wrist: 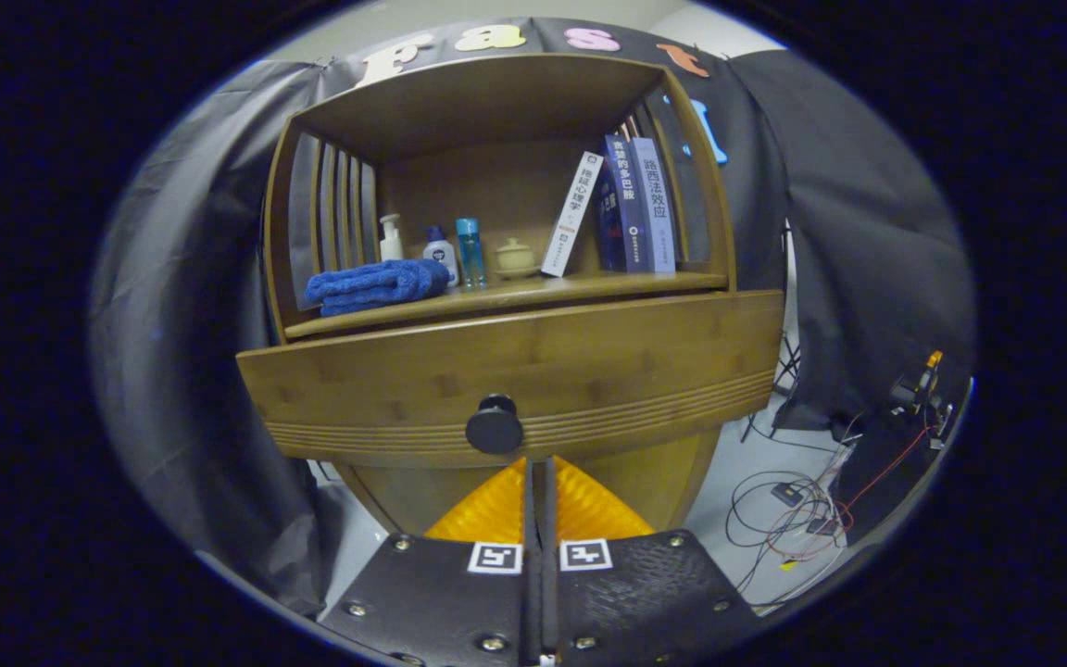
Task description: Pull open the drawer, take out the items inside it, and place them on the countertop above the cabinet.
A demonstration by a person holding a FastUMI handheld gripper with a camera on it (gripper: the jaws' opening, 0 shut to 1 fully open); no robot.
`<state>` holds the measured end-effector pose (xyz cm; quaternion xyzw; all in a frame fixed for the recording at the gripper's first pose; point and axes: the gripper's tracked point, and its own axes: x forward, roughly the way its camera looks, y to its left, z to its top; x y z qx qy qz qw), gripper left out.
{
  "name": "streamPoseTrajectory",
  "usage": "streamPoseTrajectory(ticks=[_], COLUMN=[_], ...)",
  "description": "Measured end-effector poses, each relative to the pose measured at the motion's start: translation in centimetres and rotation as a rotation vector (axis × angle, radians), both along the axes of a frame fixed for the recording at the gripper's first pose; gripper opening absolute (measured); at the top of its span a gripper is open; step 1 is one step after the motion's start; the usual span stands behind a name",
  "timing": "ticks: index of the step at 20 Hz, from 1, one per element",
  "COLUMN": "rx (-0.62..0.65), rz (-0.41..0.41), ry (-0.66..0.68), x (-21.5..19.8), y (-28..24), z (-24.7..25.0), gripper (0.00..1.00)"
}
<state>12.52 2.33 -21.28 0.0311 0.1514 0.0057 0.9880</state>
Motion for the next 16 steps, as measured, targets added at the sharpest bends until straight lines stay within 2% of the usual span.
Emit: streamPoseTrajectory(ticks=[4,7,9,12,15,16], rx=[-0.010,-0.026,-0.016,-0.013,-0.026,-0.022], rz=[0.026,0.034,0.058,0.055,0.012,0.032], ry=[-0.005,0.011,0.015,-0.016,-0.010,-0.007], x=[1.4,2.9,3.7,5.2,6.6,5.9], y=[1.2,2.2,3.3,3.7,3.0,3.1], z=[-0.2,-0.7,-0.8,-0.2,-0.7,-0.4], gripper=[0.01,0.50,0.57,0.58,0.58,0.52])
